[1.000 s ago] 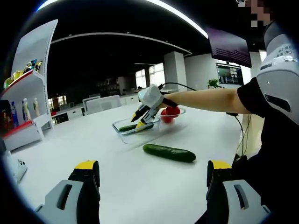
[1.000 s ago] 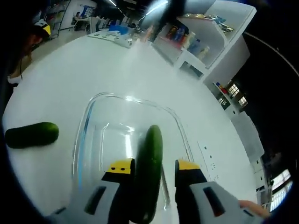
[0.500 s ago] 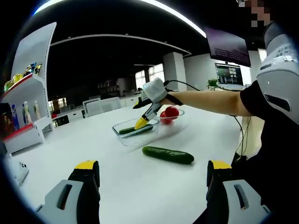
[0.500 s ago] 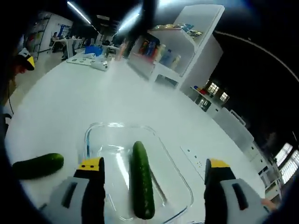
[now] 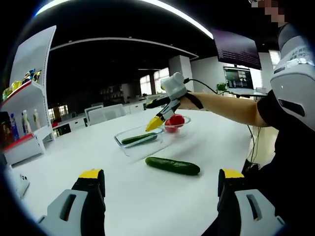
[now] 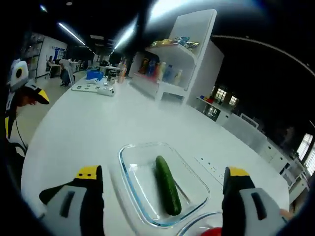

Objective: Sort the scattered tomatoes and cucumbers on the table and place them into their respective storage containers

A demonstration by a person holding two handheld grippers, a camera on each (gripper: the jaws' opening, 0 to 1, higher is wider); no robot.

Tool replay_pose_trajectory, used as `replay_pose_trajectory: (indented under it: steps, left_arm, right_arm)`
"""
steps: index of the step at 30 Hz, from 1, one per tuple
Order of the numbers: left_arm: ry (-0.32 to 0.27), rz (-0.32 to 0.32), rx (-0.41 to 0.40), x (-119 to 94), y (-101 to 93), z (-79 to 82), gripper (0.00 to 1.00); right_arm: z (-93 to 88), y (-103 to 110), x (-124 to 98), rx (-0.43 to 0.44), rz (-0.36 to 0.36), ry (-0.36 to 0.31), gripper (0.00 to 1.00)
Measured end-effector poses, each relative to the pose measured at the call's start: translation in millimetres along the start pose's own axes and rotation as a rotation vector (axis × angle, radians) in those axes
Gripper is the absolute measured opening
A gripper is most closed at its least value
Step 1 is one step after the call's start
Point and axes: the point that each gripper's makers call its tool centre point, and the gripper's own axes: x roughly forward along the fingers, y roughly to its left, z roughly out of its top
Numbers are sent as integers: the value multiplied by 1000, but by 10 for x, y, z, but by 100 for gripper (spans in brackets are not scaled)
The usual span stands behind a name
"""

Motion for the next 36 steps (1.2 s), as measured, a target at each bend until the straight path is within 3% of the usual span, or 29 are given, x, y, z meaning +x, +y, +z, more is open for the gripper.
replay_pose_trajectory:
  steps: [10,21,24,31,34,36]
  left_arm:
    - [7,-3,4,23,-18,6,95]
    - [13,-26,15,146,-70,44,95]
    - [20,-33,18,182,-83,42,95]
    - [18,-52,33,234,-131,103,95]
    - [23,-52,32,244,-128,95,95]
    - [26,-56,32,253,-141,87,95]
  right_arm:
    - [-67,120,-619,44,-32,-58,97]
    - [-206,423,-1362,60,-43,-86,97]
    - [-326,529,-1484,102,-14,-66,97]
    - [-456,611,-1661,141,-29,-77,97]
    - [-505,647,-1754,198,-45,-103,97]
    - [-560,778,-1799,254,-2,-104,97]
